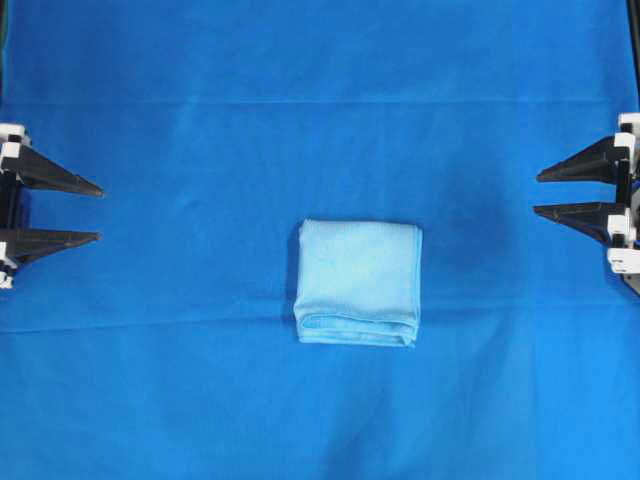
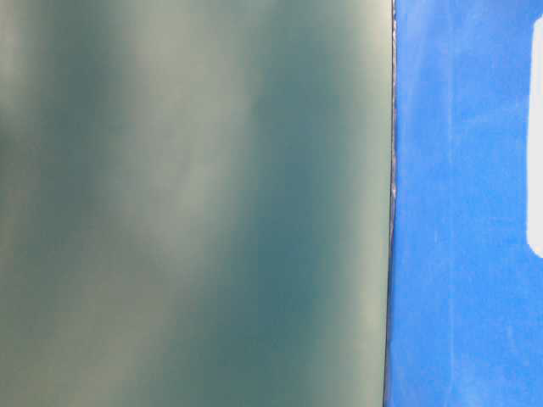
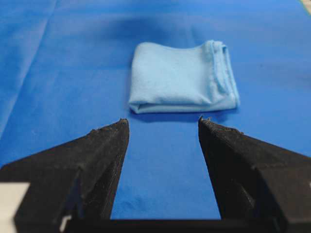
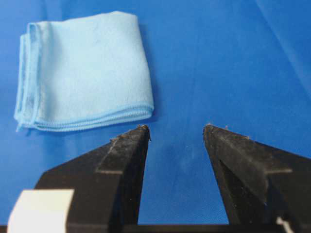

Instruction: Fold the light blue towel.

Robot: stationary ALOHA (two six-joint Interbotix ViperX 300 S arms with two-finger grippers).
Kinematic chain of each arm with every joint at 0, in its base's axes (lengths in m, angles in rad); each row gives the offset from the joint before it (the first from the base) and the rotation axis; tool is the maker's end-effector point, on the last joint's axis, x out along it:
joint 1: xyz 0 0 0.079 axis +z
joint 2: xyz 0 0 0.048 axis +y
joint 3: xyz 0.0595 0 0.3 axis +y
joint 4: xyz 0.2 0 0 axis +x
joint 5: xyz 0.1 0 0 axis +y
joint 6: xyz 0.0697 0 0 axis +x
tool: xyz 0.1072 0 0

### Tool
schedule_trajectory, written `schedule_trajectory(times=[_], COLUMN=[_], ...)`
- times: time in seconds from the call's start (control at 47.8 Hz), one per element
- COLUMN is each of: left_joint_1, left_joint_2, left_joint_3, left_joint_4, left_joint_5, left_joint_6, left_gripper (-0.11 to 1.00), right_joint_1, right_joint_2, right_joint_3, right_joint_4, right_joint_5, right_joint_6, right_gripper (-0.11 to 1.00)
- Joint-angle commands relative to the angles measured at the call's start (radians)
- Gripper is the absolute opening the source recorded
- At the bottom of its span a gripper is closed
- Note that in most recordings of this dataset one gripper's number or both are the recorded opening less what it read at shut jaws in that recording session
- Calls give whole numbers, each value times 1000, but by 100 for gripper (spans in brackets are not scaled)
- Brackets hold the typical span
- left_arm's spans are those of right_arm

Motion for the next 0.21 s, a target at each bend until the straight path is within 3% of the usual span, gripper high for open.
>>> schedule_trajectory(times=[0.0,0.188], left_joint_1=[3,3], left_joint_2=[8,6], left_joint_3=[-12,-12], left_joint_4=[3,3], left_joint_5=[-11,-11], left_joint_6=[-2,0], left_gripper=[53,53], right_joint_1=[-3,-3], right_joint_2=[9,9], right_joint_3=[-12,-11], right_joint_4=[-3,-3], right_joint_5=[-8,-8], right_joint_6=[-2,-2], right_gripper=[55,55])
